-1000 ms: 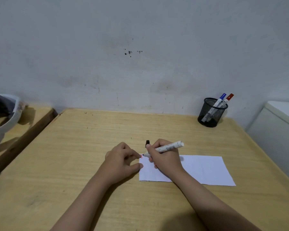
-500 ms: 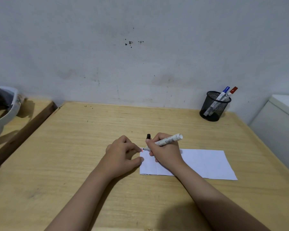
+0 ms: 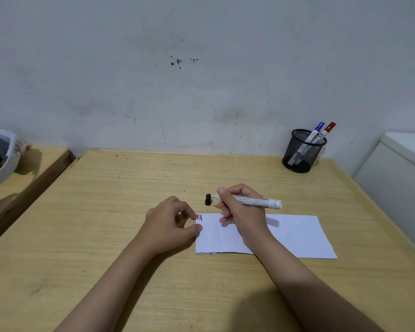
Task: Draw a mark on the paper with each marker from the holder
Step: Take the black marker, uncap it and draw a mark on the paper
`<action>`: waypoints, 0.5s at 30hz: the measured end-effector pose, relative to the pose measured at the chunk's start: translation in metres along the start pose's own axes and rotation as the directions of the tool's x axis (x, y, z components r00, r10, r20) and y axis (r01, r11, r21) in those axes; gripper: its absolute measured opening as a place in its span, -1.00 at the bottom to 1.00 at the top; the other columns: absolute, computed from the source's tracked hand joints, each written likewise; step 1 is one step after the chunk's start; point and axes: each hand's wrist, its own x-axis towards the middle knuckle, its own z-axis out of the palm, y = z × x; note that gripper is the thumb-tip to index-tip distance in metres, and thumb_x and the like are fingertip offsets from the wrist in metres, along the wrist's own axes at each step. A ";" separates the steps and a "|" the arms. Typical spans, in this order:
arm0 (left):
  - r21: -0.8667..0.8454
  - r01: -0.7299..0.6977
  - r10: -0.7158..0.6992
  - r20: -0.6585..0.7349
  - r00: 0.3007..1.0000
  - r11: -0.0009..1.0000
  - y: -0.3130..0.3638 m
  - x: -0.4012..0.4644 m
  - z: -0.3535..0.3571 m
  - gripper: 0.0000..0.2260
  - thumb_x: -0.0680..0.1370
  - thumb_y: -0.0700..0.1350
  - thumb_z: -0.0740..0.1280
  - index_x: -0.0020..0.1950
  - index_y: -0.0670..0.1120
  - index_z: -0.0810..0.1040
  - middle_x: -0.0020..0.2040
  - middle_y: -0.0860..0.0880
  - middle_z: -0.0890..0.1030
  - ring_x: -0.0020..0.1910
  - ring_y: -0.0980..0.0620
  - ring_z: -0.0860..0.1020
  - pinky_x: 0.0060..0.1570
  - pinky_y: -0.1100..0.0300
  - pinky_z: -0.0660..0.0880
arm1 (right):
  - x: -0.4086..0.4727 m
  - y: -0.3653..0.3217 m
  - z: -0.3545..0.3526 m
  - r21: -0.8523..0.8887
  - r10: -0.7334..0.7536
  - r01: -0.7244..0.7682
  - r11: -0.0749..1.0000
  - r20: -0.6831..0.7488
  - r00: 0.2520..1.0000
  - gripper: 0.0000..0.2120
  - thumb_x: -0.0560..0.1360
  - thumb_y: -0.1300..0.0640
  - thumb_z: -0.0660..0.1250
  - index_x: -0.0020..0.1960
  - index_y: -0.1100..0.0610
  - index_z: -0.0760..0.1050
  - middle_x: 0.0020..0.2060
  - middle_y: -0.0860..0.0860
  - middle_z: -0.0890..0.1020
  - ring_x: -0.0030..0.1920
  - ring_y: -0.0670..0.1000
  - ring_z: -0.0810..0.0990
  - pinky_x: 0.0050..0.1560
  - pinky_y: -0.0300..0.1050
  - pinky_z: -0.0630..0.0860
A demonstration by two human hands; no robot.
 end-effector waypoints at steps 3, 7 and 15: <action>-0.136 0.044 -0.052 -0.058 0.997 0.990 0.007 0.012 -0.003 -0.89 0.34 -0.01 0.42 -0.22 0.03 0.53 -0.25 0.06 0.63 -0.26 0.09 0.59 -0.15 0.03 0.56 | -0.002 -0.013 -0.006 0.110 -0.004 -0.001 0.994 0.044 0.999 -0.92 0.41 0.21 0.44 -0.13 0.20 0.60 -0.34 0.11 0.61 -0.42 0.00 0.50 -0.44 -0.13 0.53; -0.160 -0.019 0.002 -0.111 0.994 0.987 0.027 0.035 0.001 -0.81 0.42 -0.06 0.41 0.01 0.06 0.54 -0.06 0.08 0.58 -0.15 0.09 0.56 -0.18 0.15 0.54 | -0.007 -0.029 -0.020 0.097 -0.042 0.030 0.995 0.125 0.991 -0.89 0.40 0.27 0.44 -0.08 0.16 0.65 -0.40 0.01 0.58 -0.43 -0.06 0.48 -0.47 -0.17 0.51; 0.261 -0.065 0.061 0.023 0.998 0.963 0.043 0.062 0.021 -0.90 0.49 -0.10 0.35 -0.05 0.00 0.65 -0.12 -0.01 0.59 -0.11 -0.01 0.58 -0.17 0.12 0.54 | -0.024 -0.041 -0.060 -0.020 -0.122 0.126 0.992 0.140 0.983 -0.84 0.39 0.30 0.45 -0.09 0.09 0.68 -0.35 0.00 0.61 -0.52 0.02 0.45 -0.46 -0.19 0.44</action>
